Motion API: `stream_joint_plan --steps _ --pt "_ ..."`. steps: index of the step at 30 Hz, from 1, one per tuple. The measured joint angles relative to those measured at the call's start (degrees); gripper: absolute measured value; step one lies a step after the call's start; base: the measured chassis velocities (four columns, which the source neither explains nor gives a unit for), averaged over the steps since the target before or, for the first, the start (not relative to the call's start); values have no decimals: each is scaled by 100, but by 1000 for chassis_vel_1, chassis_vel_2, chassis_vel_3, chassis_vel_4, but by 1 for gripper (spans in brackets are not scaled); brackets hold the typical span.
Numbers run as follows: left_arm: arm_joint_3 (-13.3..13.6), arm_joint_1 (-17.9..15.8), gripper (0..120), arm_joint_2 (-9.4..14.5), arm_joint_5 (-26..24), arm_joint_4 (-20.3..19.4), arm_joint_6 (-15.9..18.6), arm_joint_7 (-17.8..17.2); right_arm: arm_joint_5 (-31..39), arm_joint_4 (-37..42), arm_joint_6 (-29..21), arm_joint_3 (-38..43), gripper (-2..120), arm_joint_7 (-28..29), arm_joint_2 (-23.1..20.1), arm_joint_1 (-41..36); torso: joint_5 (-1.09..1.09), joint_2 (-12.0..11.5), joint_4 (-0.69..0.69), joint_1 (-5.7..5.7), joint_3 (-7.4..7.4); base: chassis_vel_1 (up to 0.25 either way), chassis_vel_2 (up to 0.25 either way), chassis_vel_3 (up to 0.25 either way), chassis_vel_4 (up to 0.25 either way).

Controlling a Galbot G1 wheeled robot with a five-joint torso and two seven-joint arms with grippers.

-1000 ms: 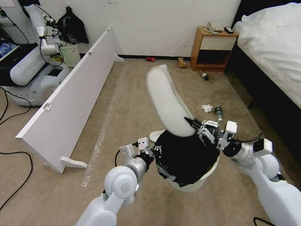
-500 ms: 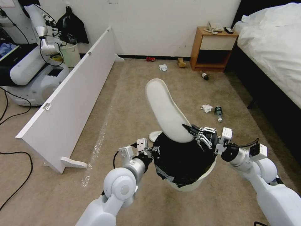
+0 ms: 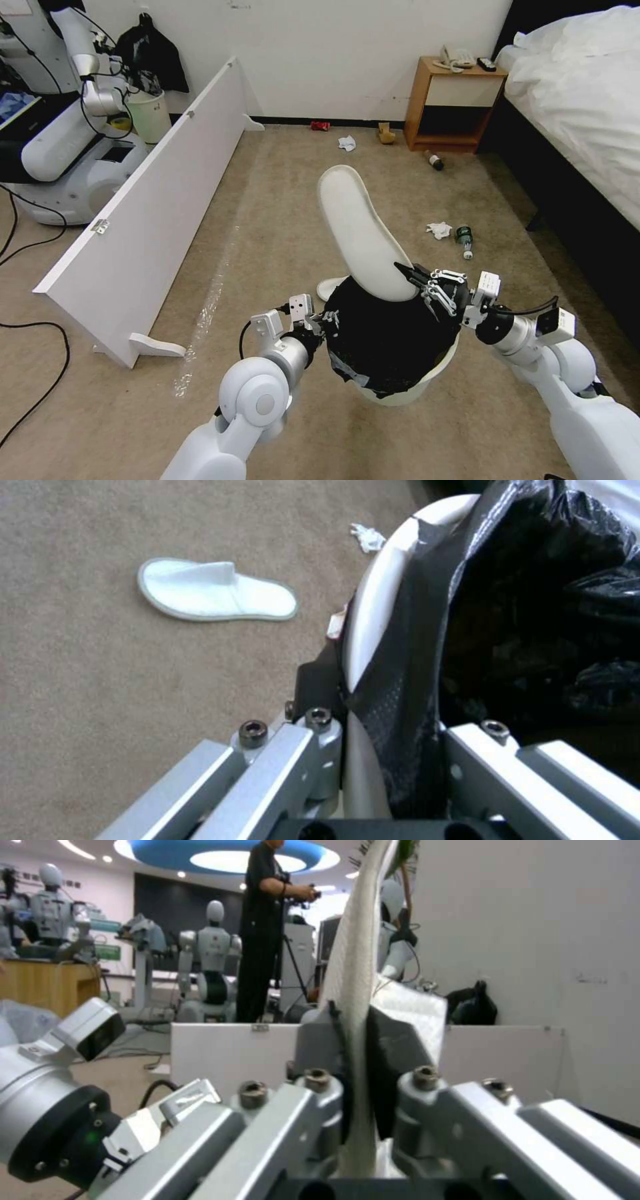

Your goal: Pick up the trash bin and place the garbage on the floor into it.

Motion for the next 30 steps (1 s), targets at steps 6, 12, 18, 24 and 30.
stream_joint_plan --steps 6,12,18,24,30 --pt "-27 5 4 22 3 -12 -13 11 -46 28 5 -12 32 92 22 8 0 0 0 0 0 0 0 0 0" --pt "-32 5 4 24 4 -18 -23 13 -63 27 6 -18 51 126 23 35 0 0 0 0 0 0 0 0 0" --pt "-45 -5 4 4 4 -15 -24 13 -71 26 12 10 72 133 10 21 0 0 0 0 0 0 0 0 0" --pt "-101 -26 4 -17 21 19 -27 6 -83 71 30 74 93 145 -2 -3 0 0 0 0 0 0 0 0 0" --pt "-242 2 4 21 32 5 -31 -3 20 293 29 271 100 238 -3 40 0 0 0 0 0 0 0 0 0"
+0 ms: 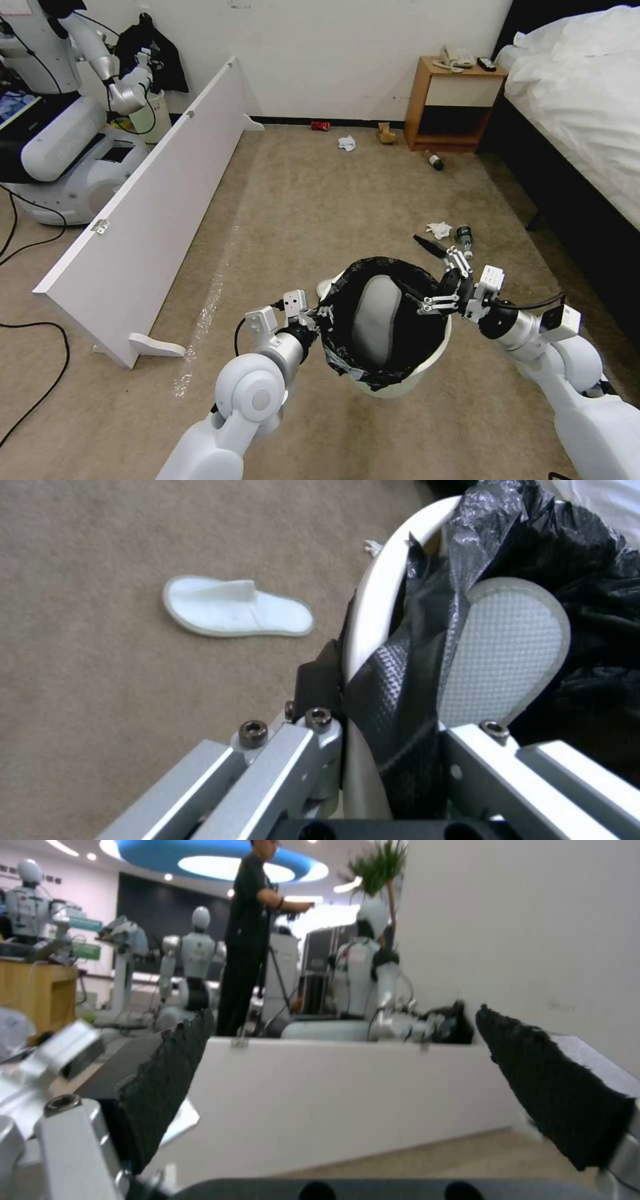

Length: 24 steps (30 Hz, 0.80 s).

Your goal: Pick up the trash bin and place the garbage on the floor into it.

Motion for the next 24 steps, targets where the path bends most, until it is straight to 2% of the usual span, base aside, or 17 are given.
stream_joint_plan --steps 5,7,8,9,10,12,13,14,15,17,18,20,24 --pt "-263 40 4 8 17 -57 11 -23 247 330 -24 311 100 275 -42 96 0 0 0 0 0 0 0 0 0" --pt "-535 72 4 -15 46 -126 117 -47 314 547 -12 486 100 633 -100 109 -1 0 0 0 0 0 0 0 0" --pt "-535 72 4 -15 46 -126 117 -47 314 547 -12 486 100 633 -100 109 -1 0 0 0 0 0 0 0 0" --pt "-733 96 4 -35 66 -196 236 -46 269 659 -3 579 100 918 -125 102 -1 0 0 0 0 0 0 0 0" --pt "-733 96 4 -35 66 -196 236 -46 269 659 -3 579 100 918 -125 102 -1 0 0 0 0 0 0 0 0" --pt "-1132 105 4 -73 77 -341 459 -92 -19 804 0 693 100 1553 -144 42 -1 0 0 0 0 0 0 0 0" --pt "-1132 105 4 -73 77 -341 459 -92 -19 804 0 693 100 1553 -144 42 -1 0 0 0 0 0 0 0 0" --pt "-1350 91 4 -74 105 -389 528 -115 -196 822 -2 707 100 1898 -143 14 -1 0 -1 0 0 0 0 0 0" --pt "-1350 91 4 -74 105 -389 528 -115 -196 822 -2 707 100 1898 -143 14 -1 0 -1 0 0 0 0 0 0" --pt "-1750 78 4 -41 206 -464 605 -122 -473 808 -66 705 100 2444 -104 -17 0 0 0 0 0 0 0 0 0" --pt "-1750 78 4 -41 206 -464 605 -122 -473 808 -66 705 100 2444 -104 -17 0 0 0 0 0 0 0 0 0" --pt "-2027 81 4 19 344 -522 645 -113 -791 775 -231 695 100 2924 -66 -73 0 0 1 0 0 0 0 0 0" --pt "-2181 86 4 83 638 -557 662 49 -1124 787 -442 690 100 3331 -26 -211 -1 0 0 0 0 0 0 0 0"
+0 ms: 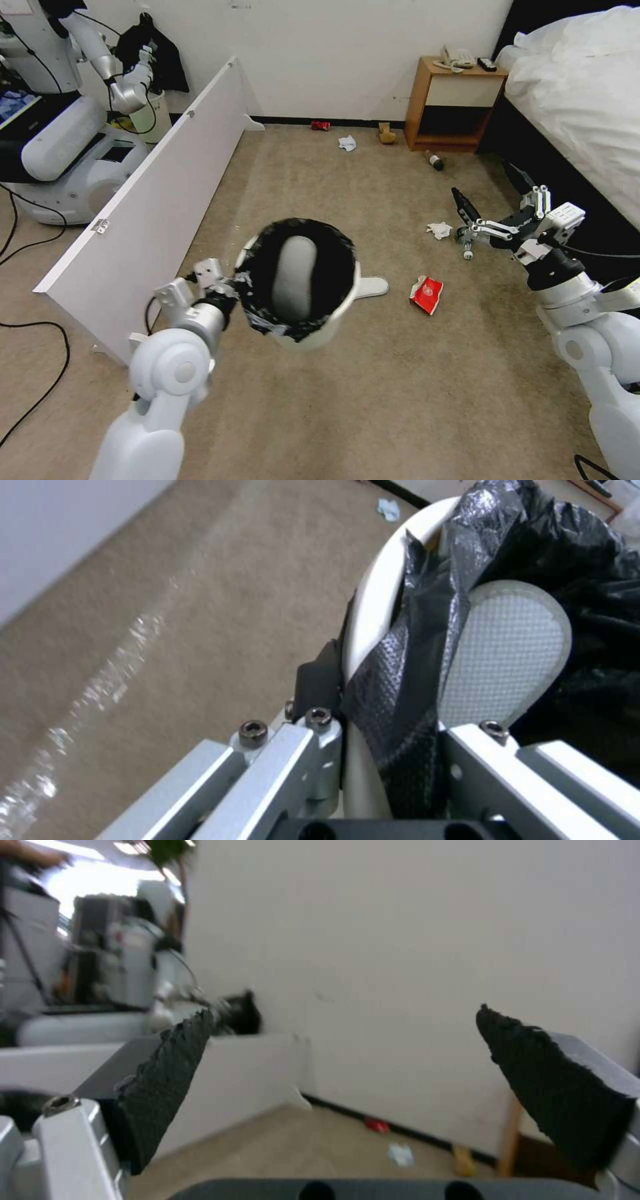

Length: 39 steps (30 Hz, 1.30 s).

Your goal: Pick up the trash bin and place the garbage on the floor into it.

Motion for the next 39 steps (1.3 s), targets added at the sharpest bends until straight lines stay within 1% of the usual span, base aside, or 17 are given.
stream_joint_plan --steps 1,3,4,6,7,8,9,10,11,13,14,17,21,23,26,32,39 --pt "0 0 4 0 0 0 0 0 0 0 0 0 100 0 0 0 0 0 0 0 0 0 0 0 0" --pt "-71 15 4 30 292 -10 -4 263 -148 55 -158 -30 100 245 43 -102 0 0 -1 0 0 0 0 0 0" --pt "-71 15 4 30 292 -10 -4 263 -148 55 -158 -30 100 245 43 -102 0 0 -1 0 0 0 0 0 0" --pt "-168 8 4 65 832 48 -112 680 -337 144 -441 -68 100 609 86 -257 0 0 0 0 0 0 0 0 0" --pt "-168 8 4 65 832 48 -112 680 -337 144 -441 -68 100 609 86 -257 0 0 0 0 0 0 0 0 0" --pt "-244 -24 4 81 1187 122 -205 939 -388 177 -575 -92 100 807 99 -351 0 0 0 0 0 0 0 0 0" --pt "-312 -50 4 92 1432 184 -282 1112 -416 180 -637 -112 100 940 109 -415 0 0 -1 0 0 0 0 0 0" --pt "-312 -50 4 92 1432 184 -282 1112 -416 180 -637 -112 100 940 109 -415 0 0 -1 0 0 0 0 0 0" --pt "-385 -72 4 100 1595 233 -341 1257 -460 173 -668 -131 100 1058 121 -472 0 0 -1 0 0 0 0 0 0" --pt "-437 -82 4 106 1657 251 -365 1337 -515 138 -672 -143 100 1148 135 -505 -1 0 0 0 -1 0 0 0 0" --pt "-498 -84 4 123 1691 257 -379 1446 -618 28 -658 -170 100 1294 168 -538 0 0 0 0 0 0 0 0 0" --pt "-520 -80 4 145 1694 251 -386 1510 -723 -206 -531 -215 100 1502 247 -536 1 0 0 0 0 0 0 0 0" --pt "-524 -69 4 151 1682 234 -387 1512 -810 -366 -434 -230 100 1594 324 -509 1 0 0 0 0 0 0 0 0" --pt "-523 -63 4 153 1652 212 -389 1507 -1003 -472 -287 -230 100 1559 375 -504 1 0 0 0 0 0 0 0 0" --pt "-517 -63 4 154 1645 206 -394 1494 -1089 -480 -241 -227 100 1458 411 -514 1 0 0 0 0 0 0 0 0" --pt "-488 -58 4 156 1632 201 -396 1470 -1116 -480 -176 -239 100 1288 495 -495 1 0 0 0 0 0 0 0 0" --pt "-475 -54 4 166 1613 187 -396 1451 -1081 -492 -101 -249 100 1245 530 -442 1 0 0 0 -1 0 0 0 0"
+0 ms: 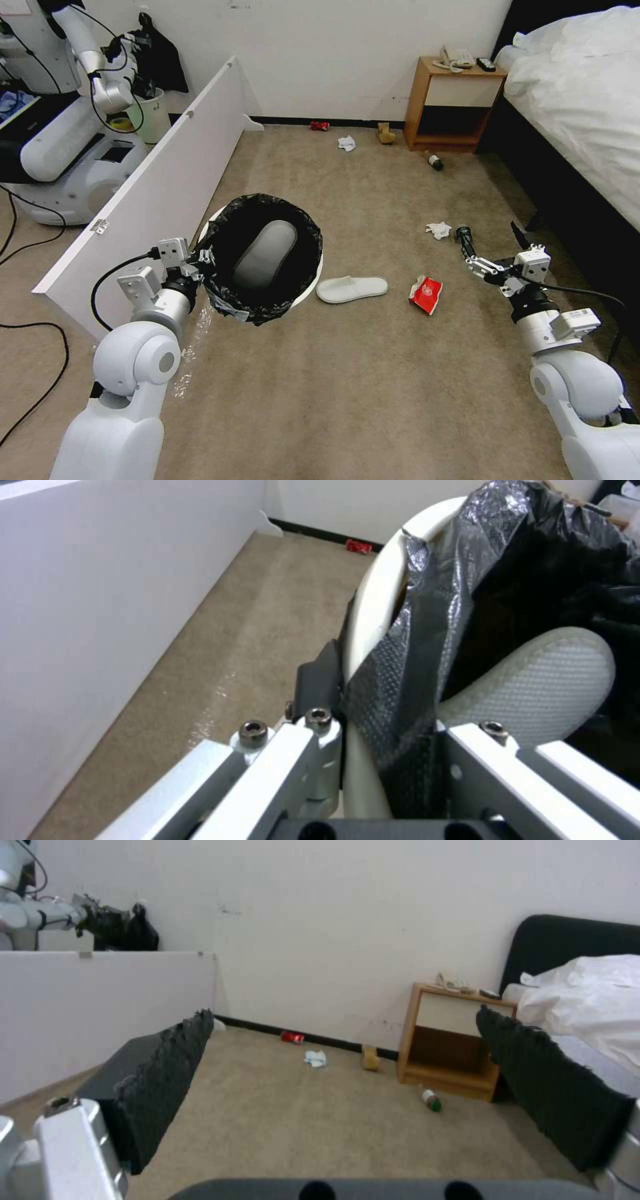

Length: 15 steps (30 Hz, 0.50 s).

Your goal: Pick up the trash bin and place the garbage on the floor into it.

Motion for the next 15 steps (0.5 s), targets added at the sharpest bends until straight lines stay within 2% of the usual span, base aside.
stream_joint_plan --steps 6,15 --pt "9 -1 4 -11 -33 0 -2 -17 9 -21 31 17 100 -66 2 33 1 0 0 0 0 -135 111 116 -124" --pt "24 -9 4 -26 -60 -1 -18 -33 44 -63 101 48 100 -94 -8 94 -1 0 0 1 1 -221 212 224 -222"
